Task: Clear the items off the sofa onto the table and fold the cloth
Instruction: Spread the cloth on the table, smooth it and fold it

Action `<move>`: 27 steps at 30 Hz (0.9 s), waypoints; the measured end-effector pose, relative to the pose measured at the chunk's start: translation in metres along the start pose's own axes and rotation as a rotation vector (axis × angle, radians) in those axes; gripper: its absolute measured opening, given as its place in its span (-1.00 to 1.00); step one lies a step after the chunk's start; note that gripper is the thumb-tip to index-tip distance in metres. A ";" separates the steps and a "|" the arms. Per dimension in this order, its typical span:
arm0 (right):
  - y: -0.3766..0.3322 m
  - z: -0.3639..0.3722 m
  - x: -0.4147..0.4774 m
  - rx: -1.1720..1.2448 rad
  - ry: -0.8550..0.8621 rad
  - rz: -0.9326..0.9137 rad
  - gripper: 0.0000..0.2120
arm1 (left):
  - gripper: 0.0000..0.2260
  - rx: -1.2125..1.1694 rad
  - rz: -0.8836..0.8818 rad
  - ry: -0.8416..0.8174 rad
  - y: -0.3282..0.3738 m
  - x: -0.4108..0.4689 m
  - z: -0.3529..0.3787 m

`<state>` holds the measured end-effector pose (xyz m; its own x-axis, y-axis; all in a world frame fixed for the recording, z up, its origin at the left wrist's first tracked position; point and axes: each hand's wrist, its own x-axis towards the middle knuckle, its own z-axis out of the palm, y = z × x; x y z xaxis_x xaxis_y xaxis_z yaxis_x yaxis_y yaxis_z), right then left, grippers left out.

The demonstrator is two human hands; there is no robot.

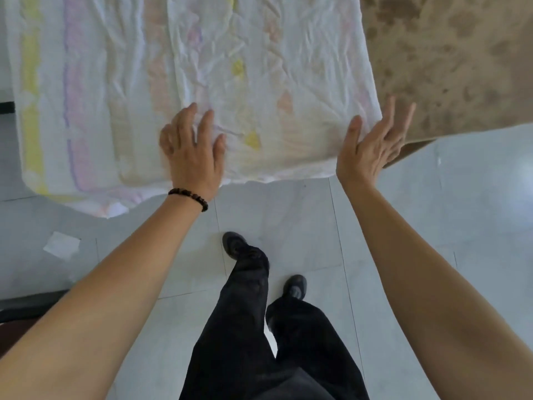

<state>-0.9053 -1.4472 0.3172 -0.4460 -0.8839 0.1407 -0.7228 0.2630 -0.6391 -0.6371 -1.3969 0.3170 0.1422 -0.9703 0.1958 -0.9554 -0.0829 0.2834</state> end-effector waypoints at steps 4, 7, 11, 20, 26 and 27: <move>0.028 -0.019 -0.013 0.402 -0.103 0.582 -0.19 | -0.74 -0.290 -0.400 0.257 0.012 -0.066 -0.003; 0.047 -0.031 -0.008 0.401 -0.465 0.546 -0.50 | -0.64 -0.564 -0.666 0.037 0.023 -0.081 0.004; 0.063 -0.040 -0.011 0.298 -0.545 0.391 -0.77 | -0.74 -0.613 -0.693 -0.138 0.030 -0.073 0.011; 0.050 -0.043 -0.010 -0.059 -0.438 0.293 -0.58 | -0.76 -0.378 -0.685 -0.208 0.005 -0.073 -0.002; -0.024 -0.029 -0.017 -0.140 -0.320 0.468 -0.16 | -0.72 -0.392 -0.674 -0.151 -0.027 -0.071 -0.056; -0.037 -0.025 -0.026 -0.112 -0.298 0.400 -0.16 | -0.73 -0.387 -0.673 -0.117 -0.035 -0.074 -0.064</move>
<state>-0.8801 -1.4244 0.3568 -0.5415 -0.7730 -0.3305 -0.5855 0.6289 -0.5115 -0.5973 -1.3078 0.3524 0.6103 -0.7586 -0.2281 -0.5118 -0.5974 0.6174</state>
